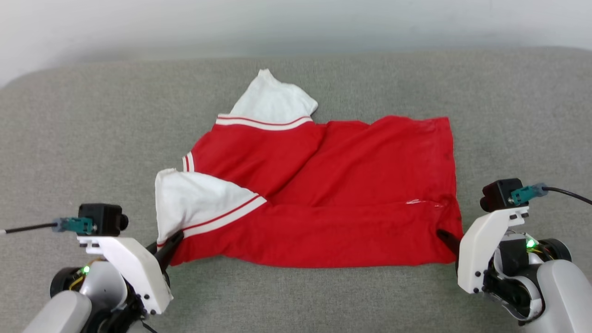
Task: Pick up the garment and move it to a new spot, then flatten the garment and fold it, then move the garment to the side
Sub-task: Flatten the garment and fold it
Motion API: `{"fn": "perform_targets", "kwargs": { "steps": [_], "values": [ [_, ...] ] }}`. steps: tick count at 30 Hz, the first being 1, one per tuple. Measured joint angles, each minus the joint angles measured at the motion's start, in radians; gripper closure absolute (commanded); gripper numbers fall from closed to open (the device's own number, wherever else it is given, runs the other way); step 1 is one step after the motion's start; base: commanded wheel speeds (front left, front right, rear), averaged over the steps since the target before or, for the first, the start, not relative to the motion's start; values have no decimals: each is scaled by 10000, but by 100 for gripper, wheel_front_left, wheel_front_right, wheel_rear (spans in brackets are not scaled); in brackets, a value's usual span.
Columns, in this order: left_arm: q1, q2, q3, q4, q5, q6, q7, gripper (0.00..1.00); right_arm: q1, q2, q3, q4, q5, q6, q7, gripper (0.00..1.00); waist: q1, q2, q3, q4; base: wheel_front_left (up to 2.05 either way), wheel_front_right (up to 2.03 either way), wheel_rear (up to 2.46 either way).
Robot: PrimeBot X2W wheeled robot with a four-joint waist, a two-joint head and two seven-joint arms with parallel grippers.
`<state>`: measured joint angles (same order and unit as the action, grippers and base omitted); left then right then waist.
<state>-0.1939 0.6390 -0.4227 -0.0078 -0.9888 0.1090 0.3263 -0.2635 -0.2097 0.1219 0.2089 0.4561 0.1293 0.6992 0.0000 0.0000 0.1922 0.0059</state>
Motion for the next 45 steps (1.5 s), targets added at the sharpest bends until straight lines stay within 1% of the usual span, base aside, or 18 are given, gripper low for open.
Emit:
{"fn": "perform_targets", "kwargs": {
  "steps": [2,5,8,9,10,11,12,16,19,20,21,22,26,30,32,35,40,45],
  "values": [
    [441,-117,27,-36,-98,192,-153,100,293,-188,6,-125,105,13,61,100,0,0,-532,38,0,0,0],
    [898,-96,71,-192,-148,407,-222,100,637,-253,-4,-337,197,13,94,100,0,0,-941,90,0,0,0],
    [1513,33,144,-431,-263,648,-247,100,1085,-318,-88,-583,276,13,209,100,0,0,-1317,159,0,0,0],
    [1513,33,144,-431,-263,648,-247,100,1085,-318,-88,-583,276,13,209,100,0,0,-1317,159,0,0,0],
    [1958,109,188,-598,-378,809,-245,100,1428,-336,-151,-777,311,13,326,100,-1,0,-1533,209,0,0,0],
    [1958,109,188,-598,-378,809,-245,100,1428,-336,-151,-777,311,13,326,100,-1,0,-1533,209,0,0,0],
    [2392,157,203,-752,-476,945,-242,100,1785,-336,-217,-963,359,13,433,100,-1,0,-1712,260,0,0,0],
    [2907,81,105,-790,-644,1039,-211,100,2481,-259,-412,-1141,355,15,617,100,-1,0,-1869,359,0,0,0],
    [2921,-278,-36,-497,-690,968,-345,100,2784,-117,-556,-1087,284,13,520,100,-1,0,-1825,367,0,0,0],
    [2915,-384,-127,-380,-713,918,-347,76,2855,-69,-573,-1043,278,13,451,67,-1,0,-1798,360,0,0,0],
    [2889,-510,-159,-228,-717,876,-389,11,2924,-21,-589,-988,274,13,385,0,-1,0,-1773,352,0,0,0],
    [2829,-594,-196,-102,-711,836,-431,0,2982,33,-591,-961,280,13,268,0,-1,0,-1746,339,0,0,0],
    [2525,-698,-146,286,-485,757,-828,0,3061,65,-451,-1127,265,13,-669,0,0,0,-1664,230,0,0,0],
    [2179,-566,171,276,-25,894,-1484,0,3011,48,-570,-1586,-27,13,-2527,0,-1,0,-1637,78,0,0,0],
    [1996,-489,332,192,230,974,-1839,0,2916,211,-815,-1781,-282,13,-3580,0,-1,0,-1646,-5,0,0,0],
    [1651,-512,560,54,527,1145,-2357,0,2686,428,-989,-2027,-834,13,-4755,0,0,0,-1663,-132,0,0,0],
    [929,-487,713,-178,1225,1243,-3110,0,2312,742,-1047,-2573,-1565,13,-5948,0,-1,0,-1476,-343,0,0,0],
    [-127,-389,759,-299,1941,1279,-3613,0,1786,909,-926,-3106,-2054,13,-6435,0,0,0,-916,-543,0,0,0]
  ]
}}
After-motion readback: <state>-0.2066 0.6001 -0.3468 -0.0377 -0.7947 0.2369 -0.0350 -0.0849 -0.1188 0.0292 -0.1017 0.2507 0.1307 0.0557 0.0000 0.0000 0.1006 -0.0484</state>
